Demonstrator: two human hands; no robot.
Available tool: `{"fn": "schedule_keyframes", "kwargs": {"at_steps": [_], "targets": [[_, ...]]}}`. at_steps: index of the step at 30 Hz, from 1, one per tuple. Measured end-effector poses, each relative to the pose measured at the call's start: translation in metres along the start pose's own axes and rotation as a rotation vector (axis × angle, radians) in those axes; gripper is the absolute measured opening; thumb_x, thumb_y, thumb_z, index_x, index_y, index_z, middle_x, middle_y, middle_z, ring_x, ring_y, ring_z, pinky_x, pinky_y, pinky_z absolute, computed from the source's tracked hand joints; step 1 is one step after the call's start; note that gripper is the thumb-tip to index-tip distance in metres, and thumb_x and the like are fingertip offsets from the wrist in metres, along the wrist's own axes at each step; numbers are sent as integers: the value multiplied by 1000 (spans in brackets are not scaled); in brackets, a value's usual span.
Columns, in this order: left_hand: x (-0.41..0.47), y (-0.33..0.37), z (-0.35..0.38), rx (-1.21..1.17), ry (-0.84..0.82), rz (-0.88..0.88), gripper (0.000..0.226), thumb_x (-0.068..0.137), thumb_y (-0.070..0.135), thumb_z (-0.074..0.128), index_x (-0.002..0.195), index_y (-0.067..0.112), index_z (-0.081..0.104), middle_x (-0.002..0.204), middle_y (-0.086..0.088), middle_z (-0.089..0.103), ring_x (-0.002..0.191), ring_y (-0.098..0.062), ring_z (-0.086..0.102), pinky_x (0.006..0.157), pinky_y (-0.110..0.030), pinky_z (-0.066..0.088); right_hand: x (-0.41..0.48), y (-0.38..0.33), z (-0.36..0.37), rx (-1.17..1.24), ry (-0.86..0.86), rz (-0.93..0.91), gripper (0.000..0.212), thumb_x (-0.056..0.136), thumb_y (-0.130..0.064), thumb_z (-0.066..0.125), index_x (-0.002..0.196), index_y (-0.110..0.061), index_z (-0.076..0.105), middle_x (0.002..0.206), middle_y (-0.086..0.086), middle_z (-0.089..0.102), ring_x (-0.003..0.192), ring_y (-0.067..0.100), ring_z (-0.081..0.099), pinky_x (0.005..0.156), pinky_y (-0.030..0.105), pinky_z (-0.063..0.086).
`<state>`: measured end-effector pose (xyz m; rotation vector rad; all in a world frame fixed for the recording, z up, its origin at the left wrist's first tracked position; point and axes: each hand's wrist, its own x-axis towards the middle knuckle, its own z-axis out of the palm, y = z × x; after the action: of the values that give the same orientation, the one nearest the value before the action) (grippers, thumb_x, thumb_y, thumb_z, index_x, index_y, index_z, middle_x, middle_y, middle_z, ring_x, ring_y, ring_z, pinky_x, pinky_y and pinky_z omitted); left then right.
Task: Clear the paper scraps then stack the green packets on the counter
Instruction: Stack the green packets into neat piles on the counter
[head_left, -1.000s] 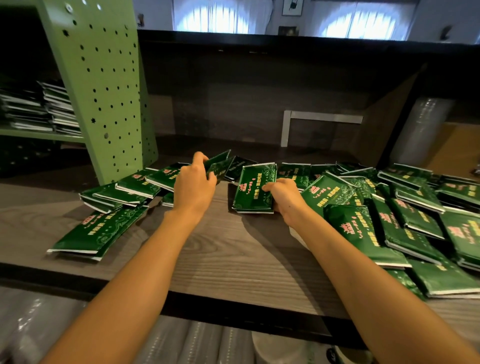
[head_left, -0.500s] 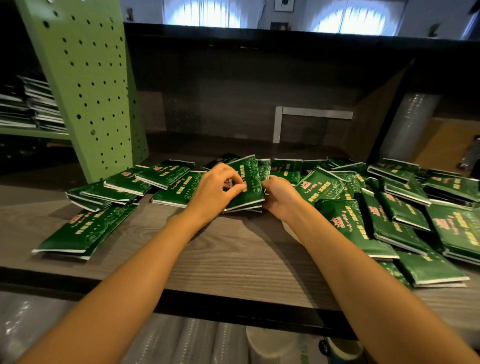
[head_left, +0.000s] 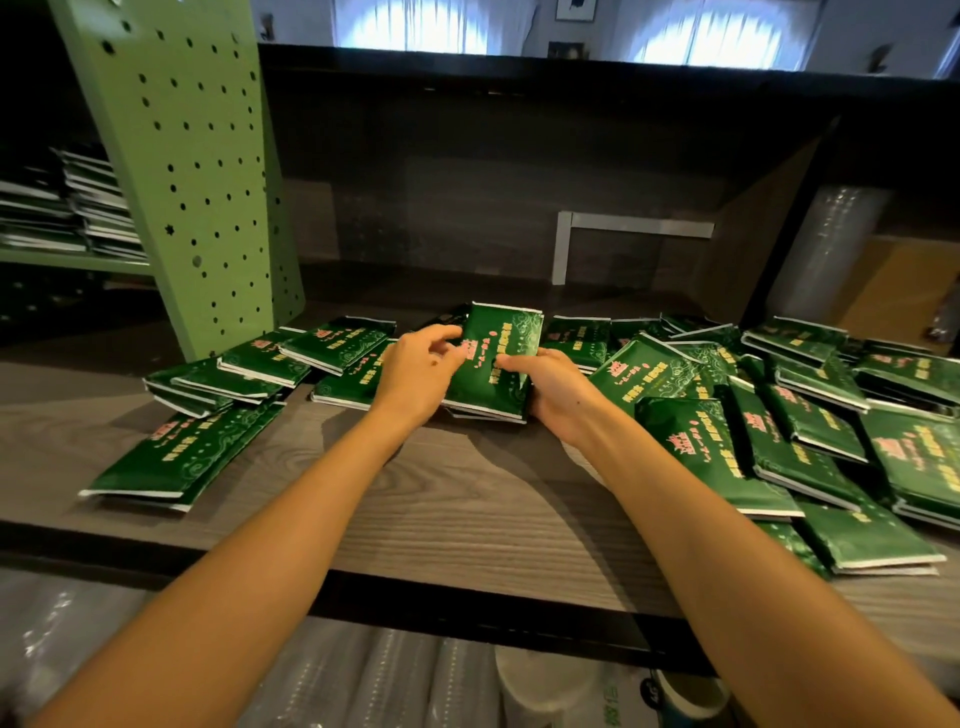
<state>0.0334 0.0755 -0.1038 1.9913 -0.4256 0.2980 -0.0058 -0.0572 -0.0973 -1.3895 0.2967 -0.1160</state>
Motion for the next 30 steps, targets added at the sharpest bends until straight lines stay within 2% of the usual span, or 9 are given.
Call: {"fn": "schedule_keyframes", "kwargs": {"at_steps": [3,5,8,10,14,16,21,25,30], "targets": [[4,-6,-9,176,164,44,29,95,5,43,117,6,62,115,-14,63,105,-26,58,92,-36,47,3,1,-2,7,59,8,30,90,4,52,119,2,55,119,18,63,107,31,62,89,41,52],[8,-13,-18,416,185,-4,34,95,4,40,127,6,53,130,-15,50,119,-29,47,97,-37,39,5,2,-4,20,89,30,36,88,2,55,124,3,51,117,17,64,102,29,64,78,36,55],[11,-25,-26,718,-19,-216,54,98,17,41,146,6,22,154,-17,15,143,-30,11,113,-47,17,5,3,-3,13,99,50,39,86,1,57,125,1,50,117,17,64,101,28,65,75,34,55],[12,-32,-28,800,-116,-318,57,99,28,36,148,5,17,156,-19,9,145,-29,1,115,-51,5,5,3,-2,10,92,51,39,86,1,57,125,0,50,117,16,64,102,29,65,80,37,54],[11,-26,-28,899,-44,-273,39,99,28,32,120,5,55,131,-18,51,131,-32,36,113,-57,8,5,2,-2,-5,85,51,38,86,2,57,124,-1,51,116,16,65,103,29,65,84,39,54],[7,-17,-26,888,11,-181,35,100,21,32,110,4,61,119,-19,59,122,-34,45,111,-51,20,5,2,-2,-11,85,53,37,86,2,57,123,0,51,115,16,65,103,29,65,87,40,53],[5,-11,-26,792,101,-67,28,97,21,47,119,8,56,115,-18,61,112,-35,52,92,-41,36,3,1,-3,-42,80,29,32,85,1,58,117,0,54,111,14,65,96,26,65,89,40,53],[7,-17,-30,748,-8,-241,61,88,47,56,132,7,43,130,-19,51,123,-37,43,95,-44,38,1,1,-3,-63,86,12,28,85,1,58,113,-4,56,113,13,65,105,28,63,94,41,50],[9,-16,-27,568,-21,-239,62,86,39,63,134,8,39,129,-17,53,122,-36,45,91,-43,40,1,1,-1,-93,101,5,31,83,-3,62,113,-5,55,119,12,62,112,29,58,101,46,44]]}}
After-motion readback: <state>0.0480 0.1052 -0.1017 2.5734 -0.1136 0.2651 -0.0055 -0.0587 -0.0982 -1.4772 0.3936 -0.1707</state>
